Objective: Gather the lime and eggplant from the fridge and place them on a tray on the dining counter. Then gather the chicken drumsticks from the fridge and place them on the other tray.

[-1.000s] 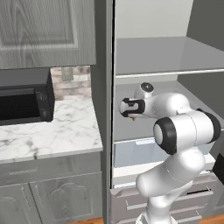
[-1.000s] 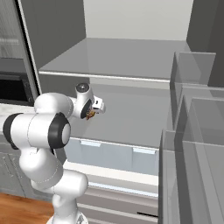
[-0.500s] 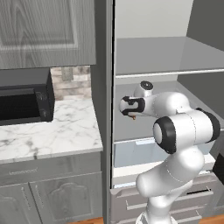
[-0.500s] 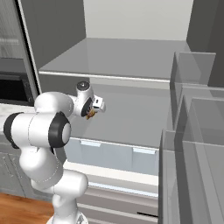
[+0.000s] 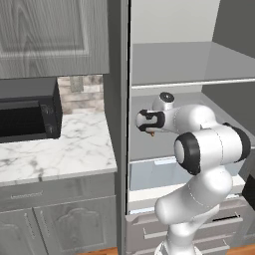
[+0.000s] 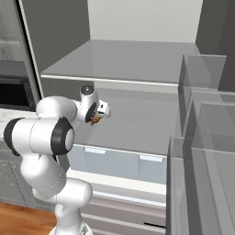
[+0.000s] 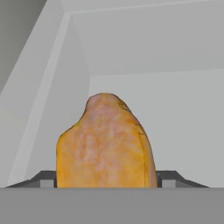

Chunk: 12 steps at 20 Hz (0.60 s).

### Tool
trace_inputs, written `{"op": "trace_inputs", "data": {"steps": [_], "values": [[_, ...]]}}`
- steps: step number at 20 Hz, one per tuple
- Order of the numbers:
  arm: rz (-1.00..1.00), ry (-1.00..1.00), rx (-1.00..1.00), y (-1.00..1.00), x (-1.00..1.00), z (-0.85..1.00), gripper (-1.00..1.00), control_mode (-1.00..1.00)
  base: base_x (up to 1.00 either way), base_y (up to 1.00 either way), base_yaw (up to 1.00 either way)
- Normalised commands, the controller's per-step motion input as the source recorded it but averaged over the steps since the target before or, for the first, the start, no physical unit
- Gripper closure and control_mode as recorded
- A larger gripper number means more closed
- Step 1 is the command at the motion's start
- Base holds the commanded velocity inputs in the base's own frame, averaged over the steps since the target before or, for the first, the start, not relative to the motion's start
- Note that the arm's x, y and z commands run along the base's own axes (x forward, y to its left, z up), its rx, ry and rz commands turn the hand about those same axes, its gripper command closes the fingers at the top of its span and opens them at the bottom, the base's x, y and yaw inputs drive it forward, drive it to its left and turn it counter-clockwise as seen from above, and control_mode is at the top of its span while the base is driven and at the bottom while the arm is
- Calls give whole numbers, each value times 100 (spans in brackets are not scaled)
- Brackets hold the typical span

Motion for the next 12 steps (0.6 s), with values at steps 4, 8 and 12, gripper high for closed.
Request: {"op": "trace_inputs", "data": {"steps": [4,8,12], "values": [[0,0,0,-1,0,0,100,-100,0,0,0],[0,0,0,-1,-1,0,100,-100,0,0,0],[0,-1,0,-1,-6,0,100,-100,0,0,0]]}}
